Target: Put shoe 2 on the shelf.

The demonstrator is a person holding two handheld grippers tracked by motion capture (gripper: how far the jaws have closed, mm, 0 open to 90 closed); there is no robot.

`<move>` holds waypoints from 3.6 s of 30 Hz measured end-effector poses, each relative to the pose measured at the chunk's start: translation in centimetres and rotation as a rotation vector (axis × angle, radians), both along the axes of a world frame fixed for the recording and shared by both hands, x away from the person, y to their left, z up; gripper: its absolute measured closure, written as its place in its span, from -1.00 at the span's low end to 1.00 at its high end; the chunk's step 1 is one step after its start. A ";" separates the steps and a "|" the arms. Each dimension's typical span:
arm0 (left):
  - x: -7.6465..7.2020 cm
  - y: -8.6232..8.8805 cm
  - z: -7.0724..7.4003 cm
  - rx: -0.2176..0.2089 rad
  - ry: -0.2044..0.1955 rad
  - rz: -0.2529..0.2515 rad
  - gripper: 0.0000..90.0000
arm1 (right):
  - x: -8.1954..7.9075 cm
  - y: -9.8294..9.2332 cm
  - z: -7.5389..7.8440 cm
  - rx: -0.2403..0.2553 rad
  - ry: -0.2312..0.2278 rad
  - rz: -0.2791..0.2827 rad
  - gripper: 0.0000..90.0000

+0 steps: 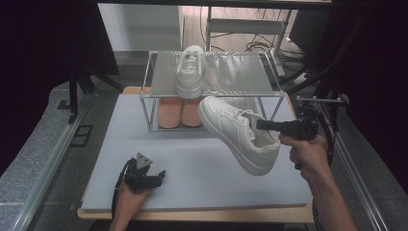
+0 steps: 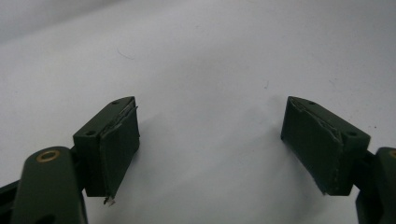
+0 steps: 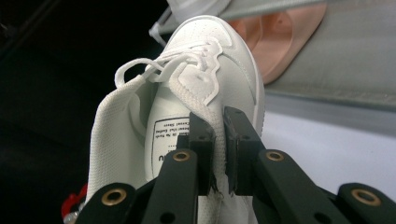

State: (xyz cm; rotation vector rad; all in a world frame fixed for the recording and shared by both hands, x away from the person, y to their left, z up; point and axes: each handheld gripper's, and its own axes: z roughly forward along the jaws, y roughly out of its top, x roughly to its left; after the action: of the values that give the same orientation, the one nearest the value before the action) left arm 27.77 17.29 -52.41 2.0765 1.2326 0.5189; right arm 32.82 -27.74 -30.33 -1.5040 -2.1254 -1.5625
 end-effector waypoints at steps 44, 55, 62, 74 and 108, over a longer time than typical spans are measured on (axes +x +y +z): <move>0.0 0.1 0.0 -0.009 0.008 -0.003 -0.55 | 11.4 5.6 2.0 -0.006 -0.026 -0.407 0.81; 0.0 0.1 0.0 -0.010 0.008 -0.003 -0.55 | 11.8 6.7 2.1 -0.045 -0.070 -0.364 0.59; 0.0 0.1 0.0 -0.009 0.008 -0.003 -0.55 | 11.9 6.4 2.1 -0.013 -0.091 -0.326 0.28; 0.0 0.1 0.0 -0.004 0.008 -0.005 -0.55 | 11.3 5.4 2.4 -0.006 -0.155 -0.257 -0.03; 0.0 0.0 0.0 -0.001 -0.002 -0.003 -0.55 | 5.5 0.0 1.6 0.002 -0.252 -0.196 0.13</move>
State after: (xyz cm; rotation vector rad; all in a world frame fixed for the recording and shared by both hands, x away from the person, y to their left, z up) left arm 27.73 17.27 -52.40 2.0761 1.2283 0.5188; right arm 38.30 -27.78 -28.70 -1.6358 -2.1544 -1.9121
